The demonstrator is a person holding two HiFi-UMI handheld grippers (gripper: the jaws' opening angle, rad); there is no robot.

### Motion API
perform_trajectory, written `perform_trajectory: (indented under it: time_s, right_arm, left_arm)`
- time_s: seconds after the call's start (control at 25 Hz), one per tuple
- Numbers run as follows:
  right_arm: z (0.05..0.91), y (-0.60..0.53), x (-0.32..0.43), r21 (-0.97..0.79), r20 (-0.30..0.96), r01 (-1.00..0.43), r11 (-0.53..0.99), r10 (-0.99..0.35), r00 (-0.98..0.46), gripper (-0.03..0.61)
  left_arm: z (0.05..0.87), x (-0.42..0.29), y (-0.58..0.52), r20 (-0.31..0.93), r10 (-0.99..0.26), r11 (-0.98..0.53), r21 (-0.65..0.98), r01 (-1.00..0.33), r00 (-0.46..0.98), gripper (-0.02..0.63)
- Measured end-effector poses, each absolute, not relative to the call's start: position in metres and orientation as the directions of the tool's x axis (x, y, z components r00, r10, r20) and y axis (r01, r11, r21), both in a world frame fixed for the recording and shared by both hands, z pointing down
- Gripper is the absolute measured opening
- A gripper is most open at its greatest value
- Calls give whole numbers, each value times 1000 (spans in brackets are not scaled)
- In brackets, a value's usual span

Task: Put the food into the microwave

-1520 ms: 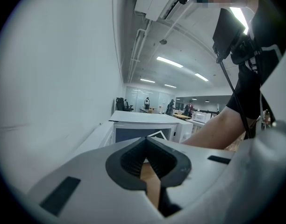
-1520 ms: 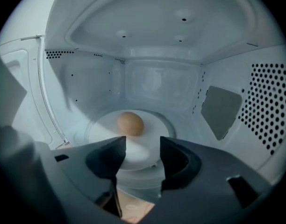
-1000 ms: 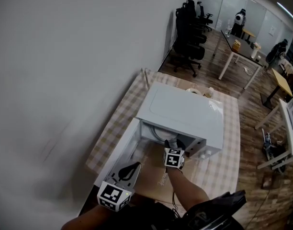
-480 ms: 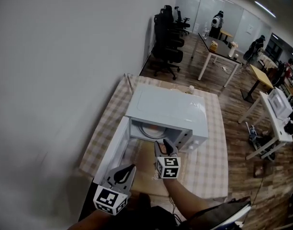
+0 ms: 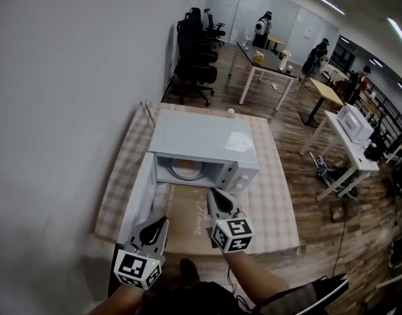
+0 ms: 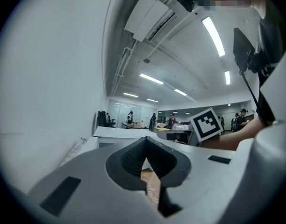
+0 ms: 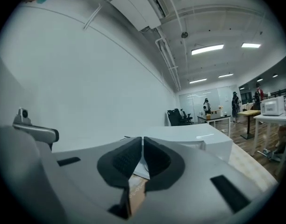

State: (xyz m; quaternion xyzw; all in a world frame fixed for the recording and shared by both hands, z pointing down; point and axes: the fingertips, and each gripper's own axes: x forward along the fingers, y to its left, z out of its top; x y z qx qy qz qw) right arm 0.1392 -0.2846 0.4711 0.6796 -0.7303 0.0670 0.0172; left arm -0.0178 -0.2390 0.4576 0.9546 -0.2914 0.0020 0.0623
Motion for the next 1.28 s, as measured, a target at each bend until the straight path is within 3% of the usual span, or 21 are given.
perform_trajectory:
  time_s: [0.36, 0.6, 0.76, 0.92, 1.28]
  right_arm:
    - [438, -214, 127, 43, 62, -998, 41, -997, -38, 9]
    - [431, -182, 127, -9, 60, -1000, 5, -998, -6, 9]
    - [439, -173, 138, -7, 58, -1000, -13, -998, 13, 9]
    - [440, -162, 151, -27, 46, -999, -19, -999, 18, 9]
    - [427, -140, 171, -86, 49, -995, 48, -997, -52, 9]
  left_arm:
    - [432, -25, -212, -11, -524, -845, 128, -518, 852, 8]
    - [423, -33, -206, -47, -509, -858, 115, -501, 860, 8]
    - [441, -30, -210, -6, -533, -841, 114, -529, 846, 8]
    - [433, -26, -203, 3, -559, -829, 23, -559, 829, 8]
    - [412, -5, -186, 5, -608, -794, -12, -608, 794, 8]
